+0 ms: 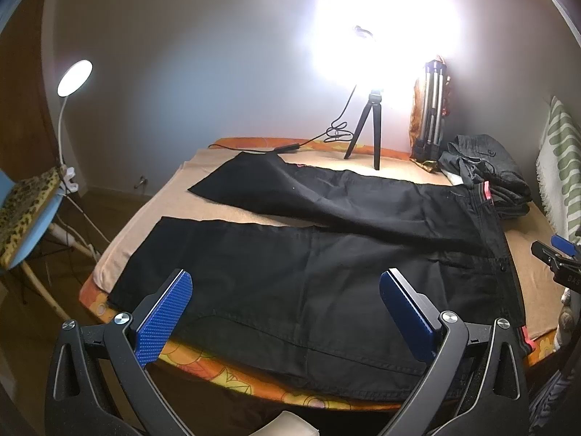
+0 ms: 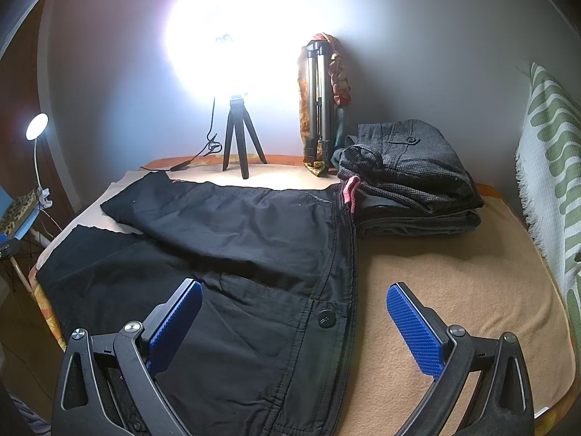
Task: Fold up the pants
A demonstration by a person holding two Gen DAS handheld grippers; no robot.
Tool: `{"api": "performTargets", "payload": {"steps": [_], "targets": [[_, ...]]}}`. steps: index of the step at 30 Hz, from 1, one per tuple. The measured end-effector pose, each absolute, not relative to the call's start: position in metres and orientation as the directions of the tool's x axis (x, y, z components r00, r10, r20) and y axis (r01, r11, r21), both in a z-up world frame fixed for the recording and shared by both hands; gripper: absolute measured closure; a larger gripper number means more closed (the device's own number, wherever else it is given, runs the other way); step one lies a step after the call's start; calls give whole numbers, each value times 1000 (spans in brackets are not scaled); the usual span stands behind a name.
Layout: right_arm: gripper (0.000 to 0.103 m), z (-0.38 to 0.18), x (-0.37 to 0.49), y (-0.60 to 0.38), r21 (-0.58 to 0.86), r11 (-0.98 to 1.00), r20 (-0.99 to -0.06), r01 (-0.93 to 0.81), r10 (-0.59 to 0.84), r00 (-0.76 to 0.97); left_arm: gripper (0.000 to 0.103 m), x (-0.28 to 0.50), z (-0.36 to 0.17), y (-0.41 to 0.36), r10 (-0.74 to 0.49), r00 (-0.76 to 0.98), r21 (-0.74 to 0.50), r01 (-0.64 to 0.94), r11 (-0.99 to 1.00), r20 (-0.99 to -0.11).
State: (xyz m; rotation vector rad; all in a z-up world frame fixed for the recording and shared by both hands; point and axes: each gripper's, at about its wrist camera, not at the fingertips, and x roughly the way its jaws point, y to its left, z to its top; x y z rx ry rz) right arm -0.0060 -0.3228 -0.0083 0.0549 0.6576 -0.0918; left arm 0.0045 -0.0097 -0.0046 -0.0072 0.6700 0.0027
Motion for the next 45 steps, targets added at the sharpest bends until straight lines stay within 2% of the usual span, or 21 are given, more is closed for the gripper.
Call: {"api": "performTargets", "payload": {"steps": [45], "targets": [[0,-11,-5,-324,32,994,-626,100,-58,777,0,7,-4,-14,-2,783,4,5,1000,-622]]}}
